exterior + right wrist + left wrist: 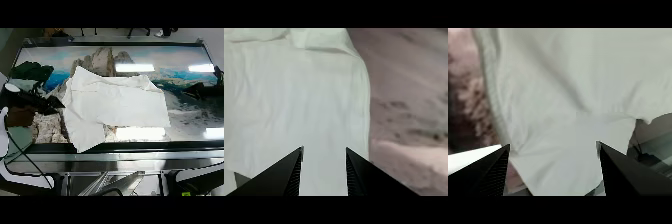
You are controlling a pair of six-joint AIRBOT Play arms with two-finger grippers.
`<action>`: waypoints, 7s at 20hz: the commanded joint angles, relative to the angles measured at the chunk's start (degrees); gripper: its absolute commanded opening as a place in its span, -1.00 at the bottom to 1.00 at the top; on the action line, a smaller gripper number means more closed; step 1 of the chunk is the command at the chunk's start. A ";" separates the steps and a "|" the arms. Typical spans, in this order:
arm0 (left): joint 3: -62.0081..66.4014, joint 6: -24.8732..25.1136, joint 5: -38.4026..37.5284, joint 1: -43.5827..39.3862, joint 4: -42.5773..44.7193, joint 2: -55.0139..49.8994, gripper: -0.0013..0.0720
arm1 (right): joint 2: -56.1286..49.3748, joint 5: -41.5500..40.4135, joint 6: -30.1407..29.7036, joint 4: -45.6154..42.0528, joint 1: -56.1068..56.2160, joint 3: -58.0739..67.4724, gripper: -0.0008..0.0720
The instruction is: Fold the shirts.
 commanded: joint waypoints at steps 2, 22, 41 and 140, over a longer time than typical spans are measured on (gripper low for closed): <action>-14.16 0.68 8.20 1.90 1.46 3.58 0.68 | 0.33 2.97 0.33 -3.61 -5.05 -4.57 -0.08; -16.33 8.02 20.55 -4.37 -9.42 3.61 -0.92 | 0.63 -2.16 -1.64 -9.84 6.62 -28.68 0.02; 28.89 6.99 12.66 0.33 -18.27 36.54 -0.92 | 31.80 -12.11 -6.78 16.98 12.63 12.63 -0.93; -29.77 -8.85 4.85 -11.58 9.16 23.23 -0.92 | 14.71 -4.72 16.61 -26.60 6.05 -35.19 -0.93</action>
